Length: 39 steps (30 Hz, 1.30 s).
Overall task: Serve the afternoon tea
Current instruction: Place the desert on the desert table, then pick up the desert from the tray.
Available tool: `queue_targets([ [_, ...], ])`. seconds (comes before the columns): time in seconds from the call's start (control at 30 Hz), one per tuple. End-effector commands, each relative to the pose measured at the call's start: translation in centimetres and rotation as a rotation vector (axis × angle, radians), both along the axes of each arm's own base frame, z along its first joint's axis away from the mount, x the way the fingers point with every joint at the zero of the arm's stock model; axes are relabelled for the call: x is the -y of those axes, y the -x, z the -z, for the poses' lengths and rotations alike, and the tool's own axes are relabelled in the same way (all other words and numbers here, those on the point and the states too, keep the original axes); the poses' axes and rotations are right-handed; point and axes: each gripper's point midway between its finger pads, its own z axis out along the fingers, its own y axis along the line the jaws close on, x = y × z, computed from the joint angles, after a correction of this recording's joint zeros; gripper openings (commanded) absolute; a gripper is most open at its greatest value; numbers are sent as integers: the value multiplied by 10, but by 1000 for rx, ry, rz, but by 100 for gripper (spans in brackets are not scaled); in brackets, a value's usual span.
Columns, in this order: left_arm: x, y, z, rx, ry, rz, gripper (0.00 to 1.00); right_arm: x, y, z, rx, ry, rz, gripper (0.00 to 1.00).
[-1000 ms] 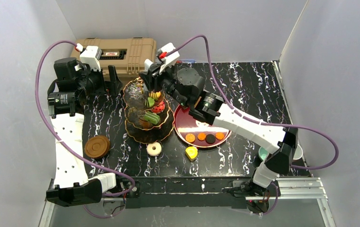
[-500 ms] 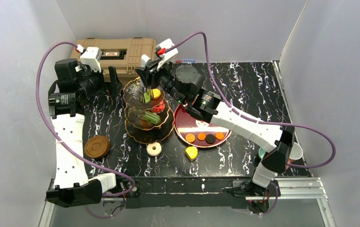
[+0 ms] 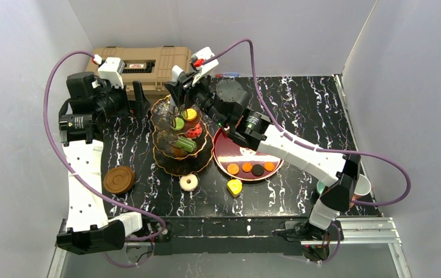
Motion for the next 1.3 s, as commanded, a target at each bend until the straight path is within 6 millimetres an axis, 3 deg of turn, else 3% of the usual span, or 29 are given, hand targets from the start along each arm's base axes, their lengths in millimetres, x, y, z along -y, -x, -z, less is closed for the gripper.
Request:
queue_targets([
  [0.0, 1, 8, -9, 39, -3, 8, 99, 10, 12, -38, 60, -107, -18, 50],
  [0.17, 1, 8, -10, 40, -4, 7, 99, 15, 12, -41, 66, -114, -9, 51],
  [0.33, 1, 7, -9, 38, -4, 7, 99, 30, 14, -52, 86, -134, 21, 32],
  [0.57, 0, 7, -11, 42, -5, 4, 99, 72, 20, -74, 119, -157, 97, 29],
  [0.77, 0, 7, -12, 46, -8, 3, 99, 114, 26, -69, 120, -115, 172, 29],
  [0.93, 0, 7, -12, 47, -8, 3, 99, 148, 30, -35, 76, -41, 241, 29],
  [1.27, 0, 9, -8, 33, -15, 11, 99, 193, 38, 73, -88, 108, 319, 26],
])
